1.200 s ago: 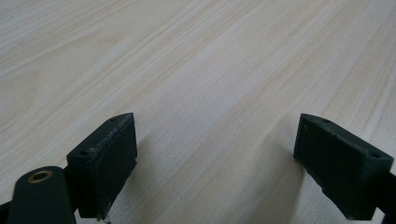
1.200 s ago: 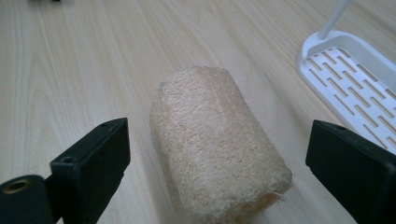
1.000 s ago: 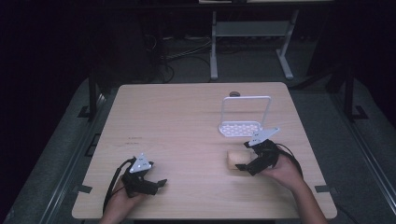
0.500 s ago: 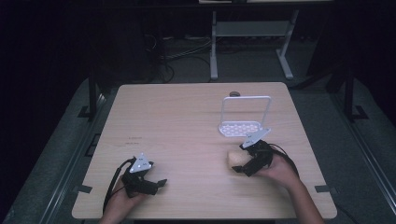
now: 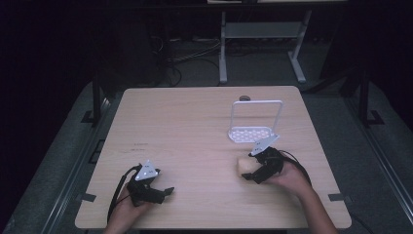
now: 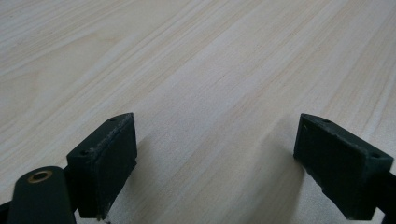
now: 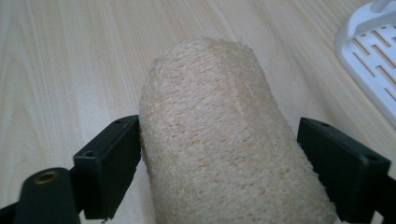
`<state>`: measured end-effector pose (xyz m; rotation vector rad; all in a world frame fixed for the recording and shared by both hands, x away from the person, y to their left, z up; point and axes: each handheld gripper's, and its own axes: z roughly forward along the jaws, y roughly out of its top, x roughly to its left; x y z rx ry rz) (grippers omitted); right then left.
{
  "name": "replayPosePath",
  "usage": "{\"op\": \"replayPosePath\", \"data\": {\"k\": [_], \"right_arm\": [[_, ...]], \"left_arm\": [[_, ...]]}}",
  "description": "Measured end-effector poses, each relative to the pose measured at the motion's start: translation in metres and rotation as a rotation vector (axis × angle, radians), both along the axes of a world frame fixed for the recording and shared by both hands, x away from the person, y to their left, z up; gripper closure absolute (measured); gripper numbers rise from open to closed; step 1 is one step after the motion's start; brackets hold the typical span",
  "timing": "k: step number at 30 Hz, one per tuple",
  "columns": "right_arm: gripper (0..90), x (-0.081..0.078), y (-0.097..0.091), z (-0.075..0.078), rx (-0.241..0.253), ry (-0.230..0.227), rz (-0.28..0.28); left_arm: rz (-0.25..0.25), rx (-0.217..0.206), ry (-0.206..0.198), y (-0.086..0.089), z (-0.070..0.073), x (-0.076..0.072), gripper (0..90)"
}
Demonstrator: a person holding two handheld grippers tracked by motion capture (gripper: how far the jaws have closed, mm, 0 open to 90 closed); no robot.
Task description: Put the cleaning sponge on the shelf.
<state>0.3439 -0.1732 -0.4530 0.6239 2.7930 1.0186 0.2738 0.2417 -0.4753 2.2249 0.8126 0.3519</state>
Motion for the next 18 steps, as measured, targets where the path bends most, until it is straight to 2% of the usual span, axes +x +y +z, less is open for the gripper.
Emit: {"op": "replayPosePath", "data": {"k": [3, 4, 9, 18], "right_arm": [[16.9, -0.0002, -0.0002, 0.0000, -0.001, 0.001, -0.002], [20.8, -0.0006, -0.0011, 0.0007, -0.002, -0.001, 0.001], [25.5, -0.0026, -0.0038, 0.0022, 0.005, 0.002, -0.002], [26.6, -0.0069, -0.0070, 0.0023, 0.024, 0.006, -0.024]], "left_arm": [[0.000, 0.000, 0.000, 0.0000, 0.0000, 0.0000, 12.7], [0.000, 0.000, 0.000, 0.0000, 0.0000, 0.0000, 12.7], [0.000, 0.000, 0.000, 0.0000, 0.0000, 0.0000, 12.7], [0.000, 0.001, 0.000, 0.0000, 0.0000, 0.0000, 12.7]]}}
